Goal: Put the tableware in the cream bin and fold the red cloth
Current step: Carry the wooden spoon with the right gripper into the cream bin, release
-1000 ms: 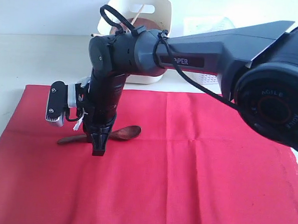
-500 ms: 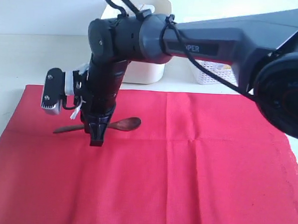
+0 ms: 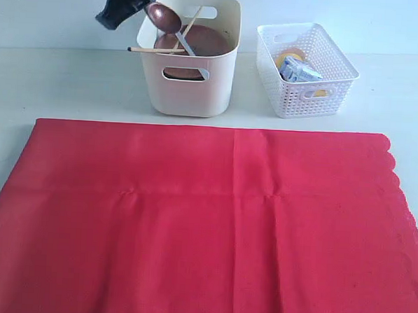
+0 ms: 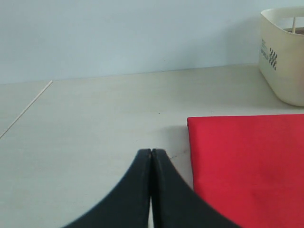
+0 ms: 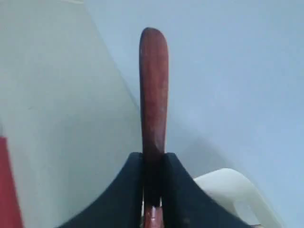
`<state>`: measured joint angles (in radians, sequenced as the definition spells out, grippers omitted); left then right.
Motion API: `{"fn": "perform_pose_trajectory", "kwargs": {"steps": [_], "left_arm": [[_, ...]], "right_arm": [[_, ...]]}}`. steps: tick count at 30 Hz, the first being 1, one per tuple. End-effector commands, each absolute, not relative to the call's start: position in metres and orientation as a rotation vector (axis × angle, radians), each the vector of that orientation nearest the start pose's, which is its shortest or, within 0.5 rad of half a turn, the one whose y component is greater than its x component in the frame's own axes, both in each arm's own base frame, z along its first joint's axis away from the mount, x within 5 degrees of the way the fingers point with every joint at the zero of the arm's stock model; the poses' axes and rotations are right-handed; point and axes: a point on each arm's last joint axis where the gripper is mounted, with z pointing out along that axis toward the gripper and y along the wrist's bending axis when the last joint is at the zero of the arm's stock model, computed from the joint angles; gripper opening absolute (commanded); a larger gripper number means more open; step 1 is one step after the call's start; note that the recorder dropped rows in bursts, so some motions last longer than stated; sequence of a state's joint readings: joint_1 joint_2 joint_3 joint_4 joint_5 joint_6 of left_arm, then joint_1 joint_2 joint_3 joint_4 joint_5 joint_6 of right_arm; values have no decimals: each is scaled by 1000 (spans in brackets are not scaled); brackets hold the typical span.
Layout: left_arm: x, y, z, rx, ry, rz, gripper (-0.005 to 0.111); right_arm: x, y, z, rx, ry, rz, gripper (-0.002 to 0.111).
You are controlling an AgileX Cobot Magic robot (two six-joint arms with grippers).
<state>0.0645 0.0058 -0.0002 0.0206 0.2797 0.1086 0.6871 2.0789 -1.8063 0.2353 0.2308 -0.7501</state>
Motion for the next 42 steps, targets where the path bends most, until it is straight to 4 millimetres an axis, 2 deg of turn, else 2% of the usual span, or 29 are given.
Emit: {"fn": "perform_pose_trajectory", "kwargs": {"steps": [1, 6, 10, 19, 22, 28, 38, 40, 42], "left_arm": [[55, 4, 188, 53, 1758, 139, 1], [55, 4, 188, 53, 1758, 139, 1], [55, 4, 188, 53, 1758, 139, 1], [55, 4, 188, 53, 1758, 139, 1], [55, 4, 188, 53, 1758, 139, 1], [55, 4, 188, 53, 1758, 139, 1], [55, 4, 188, 53, 1758, 139, 1], [55, 4, 188, 53, 1758, 139, 1], [55, 4, 188, 53, 1758, 139, 1]], "right_arm": [[416, 300, 294, -904, 1621, 185, 0], [427, 298, 283, -854, 1593, 166, 0], [429, 300, 276, -861, 1606, 168, 1], [429, 300, 275, -861, 1607, 168, 48], [427, 301, 278, -830, 1635, 208, 54], [407, 296, 303, -637, 1844, 480, 54], [361, 276, 346, -849, 2036, 500, 53], [355, 271, 350, -880, 2054, 481, 47], [348, 265, 354, -894, 2058, 457, 36]]}}
